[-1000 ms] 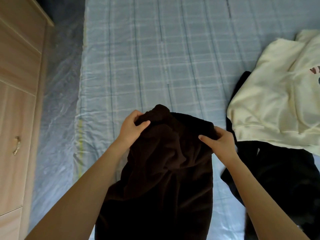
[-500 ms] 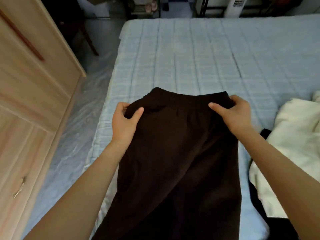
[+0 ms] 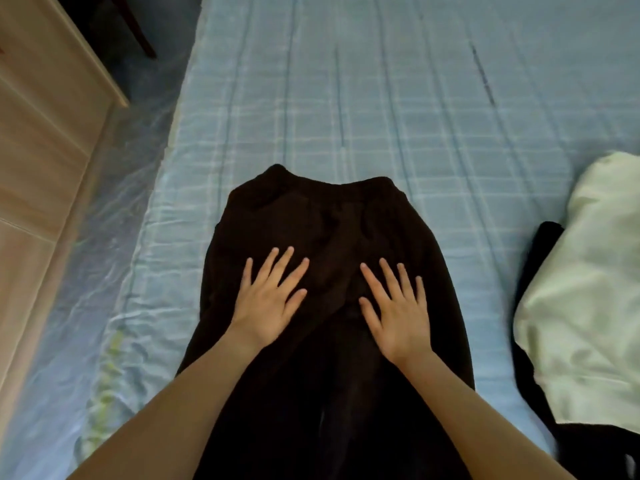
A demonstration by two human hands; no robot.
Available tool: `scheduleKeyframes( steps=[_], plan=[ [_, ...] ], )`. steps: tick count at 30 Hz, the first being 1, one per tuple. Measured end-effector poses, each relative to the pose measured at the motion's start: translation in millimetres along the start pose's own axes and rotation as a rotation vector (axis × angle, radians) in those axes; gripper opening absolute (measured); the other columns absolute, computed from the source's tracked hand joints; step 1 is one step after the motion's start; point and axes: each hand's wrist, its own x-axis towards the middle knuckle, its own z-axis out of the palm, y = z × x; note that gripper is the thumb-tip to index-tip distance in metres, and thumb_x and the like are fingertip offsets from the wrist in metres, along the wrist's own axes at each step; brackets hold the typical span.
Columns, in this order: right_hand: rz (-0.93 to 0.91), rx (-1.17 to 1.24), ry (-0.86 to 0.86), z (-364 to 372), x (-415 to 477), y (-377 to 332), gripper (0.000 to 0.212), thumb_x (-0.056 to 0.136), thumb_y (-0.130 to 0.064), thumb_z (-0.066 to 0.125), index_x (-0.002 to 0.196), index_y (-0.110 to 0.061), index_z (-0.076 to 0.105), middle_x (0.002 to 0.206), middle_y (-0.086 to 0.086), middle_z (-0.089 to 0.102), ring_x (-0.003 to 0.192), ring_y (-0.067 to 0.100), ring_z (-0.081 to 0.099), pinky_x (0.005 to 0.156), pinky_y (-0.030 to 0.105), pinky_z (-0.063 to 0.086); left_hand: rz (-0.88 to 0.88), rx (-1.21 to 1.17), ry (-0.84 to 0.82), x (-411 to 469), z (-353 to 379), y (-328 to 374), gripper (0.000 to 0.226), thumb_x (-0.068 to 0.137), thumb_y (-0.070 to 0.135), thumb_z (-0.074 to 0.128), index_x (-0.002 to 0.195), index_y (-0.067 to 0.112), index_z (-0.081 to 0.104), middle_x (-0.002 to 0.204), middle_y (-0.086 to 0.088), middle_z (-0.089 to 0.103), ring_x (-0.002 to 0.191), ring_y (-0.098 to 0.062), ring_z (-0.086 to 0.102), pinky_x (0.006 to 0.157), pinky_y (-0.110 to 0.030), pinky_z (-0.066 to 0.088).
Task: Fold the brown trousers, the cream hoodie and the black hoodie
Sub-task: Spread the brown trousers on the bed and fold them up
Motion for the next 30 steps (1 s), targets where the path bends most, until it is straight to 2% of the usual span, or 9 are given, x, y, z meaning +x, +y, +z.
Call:
scheduleKeyframes(
  steps=[8,12,15,19,22,24,26,28,30],
  plan=[
    [-0.043,0.006,0.153,37.5,7.8,17.2,0.057,0.101,-0.052,0.029,0.156,-0.042,0.021,0.163,-0.003,0.027,0.152,0.025,0.018,0.124,0.047,0.011,0.060,-0.010,0.189,10.2,34.7,-11.0,0.055,0.100,0.048,0.028,0.153,0.034,0.029,0.160,-0.001,0.031,0.148,-0.025,0.024,0.117,-0.056,0.016],
    [-0.030,-0.003,0.129,34.4,5.4,14.7,0.058,0.101,-0.054,0.023,0.157,-0.042,0.019,0.165,-0.003,0.024,0.153,0.025,0.015,0.124,0.047,0.009,0.030,-0.014,0.135,7.2,29.9,-7.1,0.056,0.101,0.049,0.020,0.154,0.035,0.026,0.161,-0.001,0.028,0.150,-0.024,0.020,0.118,-0.056,0.013],
    [-0.011,-0.041,0.012,18.2,4.7,8.1,0.057,0.104,-0.051,0.021,0.158,-0.040,0.009,0.168,-0.001,0.012,0.154,0.026,0.006,0.125,0.047,0.005,-0.030,-0.042,-0.009,7.5,11.8,0.0,0.056,0.102,0.049,0.014,0.156,0.036,0.011,0.166,0.002,0.008,0.153,-0.021,0.001,0.121,-0.053,0.002],
    [-0.017,0.043,-0.055,-19.8,-46.4,-14.3,0.057,0.105,-0.041,0.036,0.159,-0.030,0.020,0.166,0.002,0.019,0.153,0.028,0.012,0.124,0.048,0.011,-0.210,-0.449,-0.171,-28.6,-35.6,43.4,0.054,0.106,0.044,0.025,0.157,0.030,0.018,0.166,-0.004,0.008,0.153,-0.023,0.005,0.122,-0.046,0.008],
    [-0.008,0.075,0.109,-40.4,-152.3,-26.4,0.054,0.099,-0.034,0.050,0.152,-0.026,0.040,0.159,0.005,0.036,0.149,0.031,0.026,0.121,0.052,0.020,-0.136,-0.734,0.046,-129.0,-57.7,92.6,0.053,0.102,0.043,0.038,0.152,0.026,0.035,0.158,-0.004,0.031,0.147,-0.018,0.026,0.120,-0.034,0.024],
    [0.138,0.154,0.160,-37.7,-222.4,-26.2,0.054,0.097,-0.033,0.058,0.149,-0.027,0.046,0.155,0.013,0.037,0.142,0.037,0.031,0.115,0.054,0.029,-0.100,-0.843,0.128,-204.8,-56.0,123.9,0.053,0.098,0.042,0.043,0.149,0.027,0.040,0.153,0.002,0.037,0.142,-0.009,0.033,0.115,-0.021,0.028],
    [0.274,0.267,0.111,-27.3,-276.3,-23.4,0.055,0.096,-0.035,0.060,0.149,-0.031,0.045,0.155,0.017,0.030,0.135,0.039,0.035,0.110,0.048,0.033,-0.181,-0.898,0.126,-264.5,-42.6,150.9,0.054,0.096,0.043,0.047,0.148,0.031,0.039,0.151,0.008,0.034,0.140,-0.003,0.033,0.109,-0.010,0.027],
    [0.282,0.377,0.051,-14.4,-310.8,-19.2,0.056,0.097,-0.035,0.059,0.150,-0.035,0.041,0.159,0.014,0.019,0.134,0.032,0.038,0.111,0.037,0.033,-0.307,-0.906,0.109,-301.2,-24.7,173.5,0.058,0.095,0.041,0.051,0.150,0.034,0.034,0.153,0.011,0.027,0.141,-0.005,0.031,0.109,-0.014,0.028],
    [0.316,0.565,0.077,-0.1,-334.7,-16.7,0.059,0.096,-0.035,0.062,0.149,-0.042,0.038,0.157,0.006,0.018,0.122,0.005,0.051,0.105,0.013,0.036,-0.385,-0.865,0.084,-319.7,-8.5,188.8,0.063,0.096,0.034,0.056,0.152,0.037,0.028,0.155,0.012,0.023,0.143,-0.005,0.029,0.115,-0.024,0.032]
  ],
)
